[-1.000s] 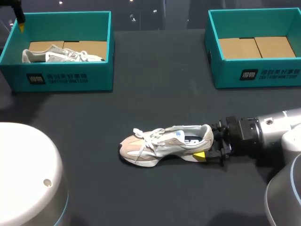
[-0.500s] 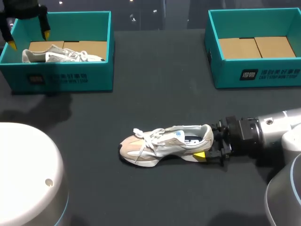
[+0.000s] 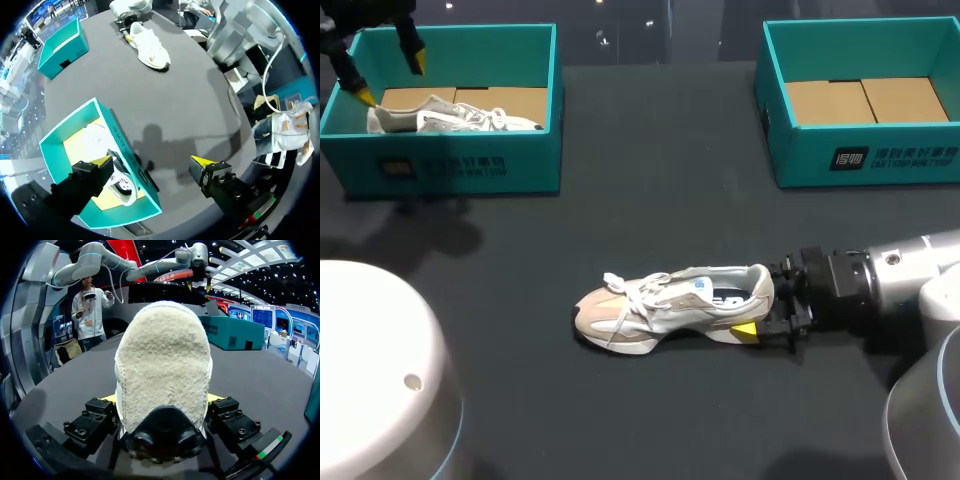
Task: Take the shoe out of the shoebox, open the shoe tongue, remove and reinsert the insole, then place the shoe into the shoebox
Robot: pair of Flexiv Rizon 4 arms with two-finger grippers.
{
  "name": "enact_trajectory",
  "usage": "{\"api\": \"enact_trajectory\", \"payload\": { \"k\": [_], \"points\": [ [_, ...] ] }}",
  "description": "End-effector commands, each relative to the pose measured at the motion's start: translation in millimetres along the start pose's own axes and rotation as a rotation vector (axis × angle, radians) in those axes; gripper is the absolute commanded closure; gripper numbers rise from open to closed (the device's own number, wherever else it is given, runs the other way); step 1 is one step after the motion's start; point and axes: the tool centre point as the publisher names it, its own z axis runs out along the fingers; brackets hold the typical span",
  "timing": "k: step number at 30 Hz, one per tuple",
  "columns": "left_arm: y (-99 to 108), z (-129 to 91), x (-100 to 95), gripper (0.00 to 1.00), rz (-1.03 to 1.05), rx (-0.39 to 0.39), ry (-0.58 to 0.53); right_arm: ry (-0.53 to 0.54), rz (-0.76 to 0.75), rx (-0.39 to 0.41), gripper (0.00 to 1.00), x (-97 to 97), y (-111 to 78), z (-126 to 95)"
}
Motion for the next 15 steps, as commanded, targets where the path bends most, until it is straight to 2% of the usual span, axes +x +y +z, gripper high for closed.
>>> {"api": "enact_trajectory", "payload": {
  "k": [1, 3, 5, 7, 9, 12, 13, 15],
  "points": [
    [-43.1, 12.1, 20.4, 0.0, -0.258, -0.063, -0.13, -0.001, 0.0, 0.003, 1.0, 1.3, 0.5, -0.9],
    [-60.4, 19.9, 22.7, 0.0, -0.379, -0.085, -0.138, -0.001, 0.0, 0.003, 1.0, 1.3, 0.5, -0.9],
    [-76.4, 28.7, 23.1, 0.0, -0.521, -0.141, -0.171, -0.001, 0.0, 0.003, 1.0, 1.3, 0.5, -0.9],
    [-90.6, 34.7, 23.8, 0.0, -0.634, -0.12, -0.134, -0.001, 0.0, 0.003, 1.0, 1.3, 0.5, -0.9],
    [-104.8, 40.7, 25.4, 0.0, -0.724, -0.142, -0.136, -0.001, 0.0, 0.003, 1.0, 1.3, 0.5, -0.9],
    [-122.5, 42.2, 27.4, 0.0, -0.808, -0.143, -0.145, -0.001, 0.0, 0.003, 1.0, 1.3, 0.5, -0.9],
    [-129.1, 42.9, 28.5, 0.0, -0.807, -0.17, -0.172, -0.001, 0.0, 0.003, 1.0, 1.3, 0.5, -0.9],
    [-129.1, 42.9, 28.5, 0.0, -0.807, -0.17, -0.172, -0.001, 0.0, 0.003, 1.0, 1.3, 0.5, -0.9]
  ]
}}
